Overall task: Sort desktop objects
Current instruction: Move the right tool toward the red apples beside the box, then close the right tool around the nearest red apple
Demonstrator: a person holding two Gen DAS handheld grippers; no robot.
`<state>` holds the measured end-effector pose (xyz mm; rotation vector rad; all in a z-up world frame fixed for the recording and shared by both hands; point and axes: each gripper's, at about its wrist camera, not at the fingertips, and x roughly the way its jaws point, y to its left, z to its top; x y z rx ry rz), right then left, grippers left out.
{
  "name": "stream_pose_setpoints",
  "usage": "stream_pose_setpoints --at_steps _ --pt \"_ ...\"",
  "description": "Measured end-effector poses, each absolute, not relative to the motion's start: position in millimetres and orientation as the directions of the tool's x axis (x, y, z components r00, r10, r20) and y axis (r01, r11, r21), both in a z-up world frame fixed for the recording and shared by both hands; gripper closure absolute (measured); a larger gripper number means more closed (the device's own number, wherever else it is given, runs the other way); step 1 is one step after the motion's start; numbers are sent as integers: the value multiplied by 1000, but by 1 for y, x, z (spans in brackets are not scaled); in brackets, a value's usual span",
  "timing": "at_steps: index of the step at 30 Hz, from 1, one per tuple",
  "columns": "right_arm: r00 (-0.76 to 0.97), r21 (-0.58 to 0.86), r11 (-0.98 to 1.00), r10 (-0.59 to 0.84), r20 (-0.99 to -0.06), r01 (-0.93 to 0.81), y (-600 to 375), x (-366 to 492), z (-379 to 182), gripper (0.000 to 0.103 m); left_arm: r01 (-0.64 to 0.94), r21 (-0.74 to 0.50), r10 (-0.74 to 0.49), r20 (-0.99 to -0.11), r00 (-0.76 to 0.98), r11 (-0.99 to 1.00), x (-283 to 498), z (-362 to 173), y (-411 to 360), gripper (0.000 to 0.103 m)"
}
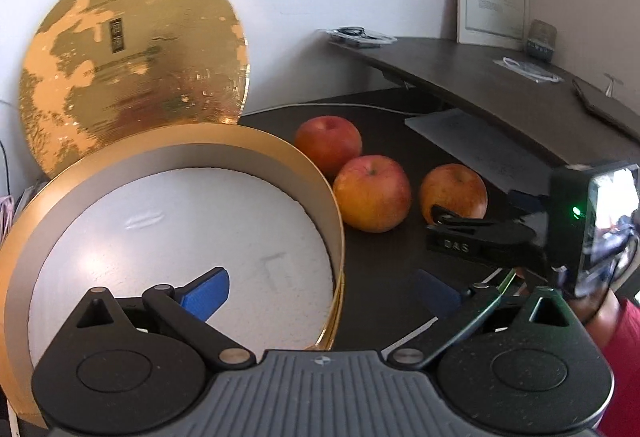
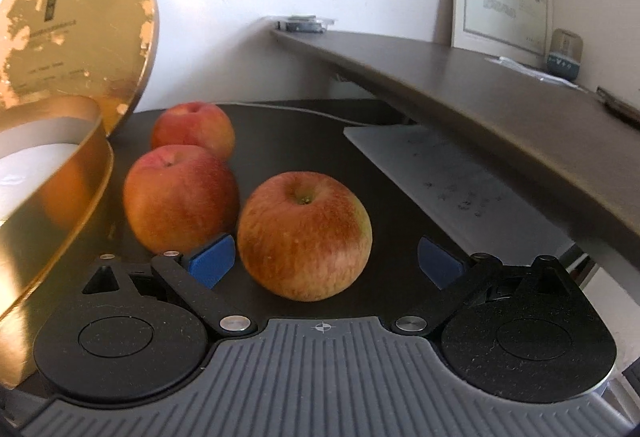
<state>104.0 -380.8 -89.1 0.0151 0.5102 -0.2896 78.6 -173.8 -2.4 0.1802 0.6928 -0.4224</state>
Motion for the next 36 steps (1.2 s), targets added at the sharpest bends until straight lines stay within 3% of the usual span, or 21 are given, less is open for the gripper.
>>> stream_pose_setpoints --at_steps 14,18,20,36 --pt "827 -72 971 -234 -511 229 -386 135 -103 2 364 19 -256 -675 692 931 92 -11 -172 1" --pt "820 -81 972 -230 -524 221 -385 140 -105 10 356 20 -247 -682 688 934 92 -13 -169 1" --pt "814 -77 975 -218 -538 210 -385 142 -107 19 354 21 -245 -684 687 935 91 -14 -168 1" --pt "838 -62 971 -230 -495 230 -371 125 -101 20 346 5 -250 -683 686 938 83 -13 -153 1"
